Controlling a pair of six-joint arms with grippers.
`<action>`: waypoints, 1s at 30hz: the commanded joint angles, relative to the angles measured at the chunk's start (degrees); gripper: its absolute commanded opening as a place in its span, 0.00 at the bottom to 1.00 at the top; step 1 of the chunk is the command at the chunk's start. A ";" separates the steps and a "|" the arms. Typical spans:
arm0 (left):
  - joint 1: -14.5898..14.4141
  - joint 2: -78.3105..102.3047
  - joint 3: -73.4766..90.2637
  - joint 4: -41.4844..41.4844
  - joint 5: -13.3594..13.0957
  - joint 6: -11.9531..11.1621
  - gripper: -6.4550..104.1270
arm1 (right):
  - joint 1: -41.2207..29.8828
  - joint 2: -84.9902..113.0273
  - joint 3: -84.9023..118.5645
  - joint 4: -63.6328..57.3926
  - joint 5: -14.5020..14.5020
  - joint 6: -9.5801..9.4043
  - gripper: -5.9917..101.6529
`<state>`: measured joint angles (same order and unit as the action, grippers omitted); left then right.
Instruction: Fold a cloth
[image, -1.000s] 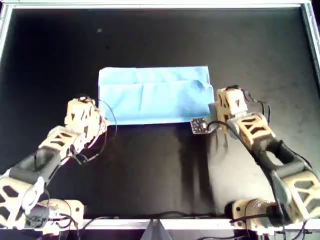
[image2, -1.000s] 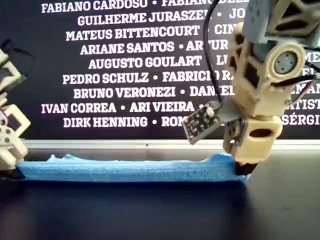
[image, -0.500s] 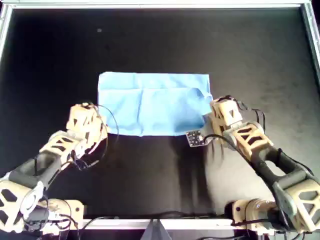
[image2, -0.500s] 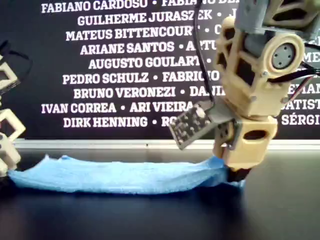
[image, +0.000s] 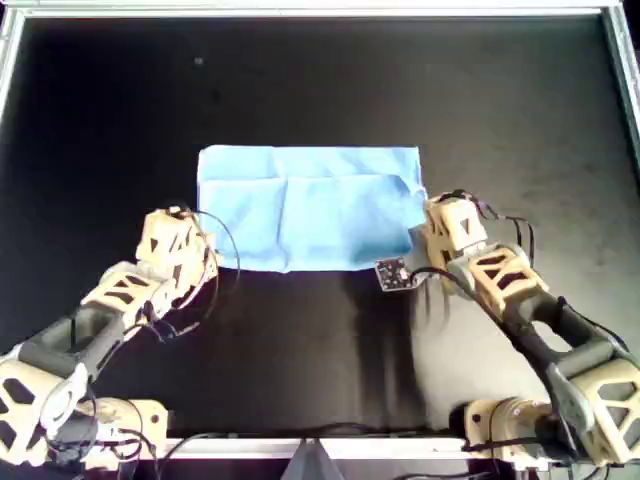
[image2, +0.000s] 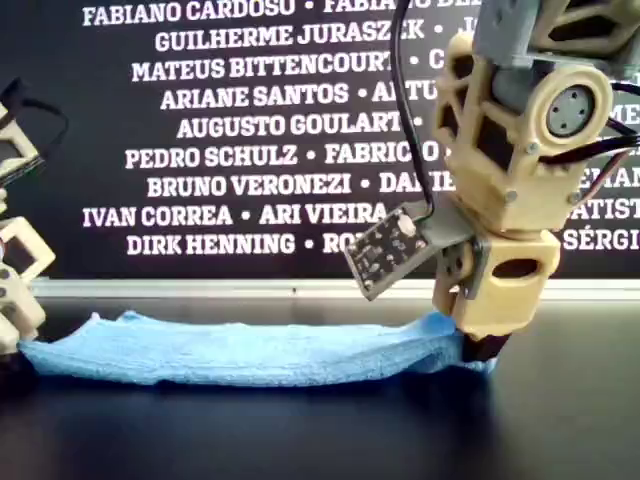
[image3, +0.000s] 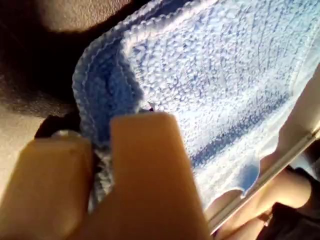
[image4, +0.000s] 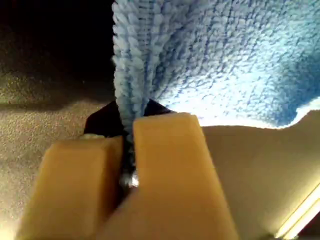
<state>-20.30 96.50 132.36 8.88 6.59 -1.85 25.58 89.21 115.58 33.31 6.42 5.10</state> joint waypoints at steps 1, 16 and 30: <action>-0.26 2.37 -0.26 -0.26 0.53 0.53 0.07 | 0.18 2.55 -0.88 0.97 0.18 0.18 0.13; -0.26 16.52 13.01 -0.26 -0.53 -0.09 0.94 | 0.09 7.12 5.80 1.05 0.26 -5.89 0.60; 10.99 53.88 26.81 -0.26 -0.62 0.53 0.95 | -0.70 47.81 22.59 1.05 0.70 -6.06 0.60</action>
<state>-13.10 142.29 158.99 8.88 5.71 -1.49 25.66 128.50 138.08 33.57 6.59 -0.70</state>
